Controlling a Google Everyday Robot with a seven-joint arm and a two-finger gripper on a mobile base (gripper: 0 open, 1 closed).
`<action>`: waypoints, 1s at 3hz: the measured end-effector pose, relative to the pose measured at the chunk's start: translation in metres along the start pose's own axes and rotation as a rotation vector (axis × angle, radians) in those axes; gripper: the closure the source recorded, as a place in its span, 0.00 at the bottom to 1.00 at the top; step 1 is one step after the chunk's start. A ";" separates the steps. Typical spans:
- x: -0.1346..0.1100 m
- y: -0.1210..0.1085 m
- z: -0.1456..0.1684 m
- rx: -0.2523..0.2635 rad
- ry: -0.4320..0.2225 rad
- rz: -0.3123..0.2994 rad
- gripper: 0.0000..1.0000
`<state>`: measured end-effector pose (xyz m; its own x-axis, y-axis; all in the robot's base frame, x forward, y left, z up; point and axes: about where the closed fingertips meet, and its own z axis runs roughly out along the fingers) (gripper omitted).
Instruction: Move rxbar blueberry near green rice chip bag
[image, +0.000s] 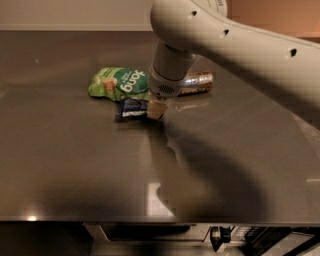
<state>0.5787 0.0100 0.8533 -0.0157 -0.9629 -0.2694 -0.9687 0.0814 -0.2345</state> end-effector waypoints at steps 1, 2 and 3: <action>-0.001 0.000 0.000 -0.001 -0.001 -0.003 0.11; -0.002 0.001 0.000 -0.001 -0.001 -0.004 0.00; -0.002 0.001 0.000 -0.001 -0.001 -0.004 0.00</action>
Offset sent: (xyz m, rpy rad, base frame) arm -0.0001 0.0013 0.0002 0.0010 -0.0010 0.0025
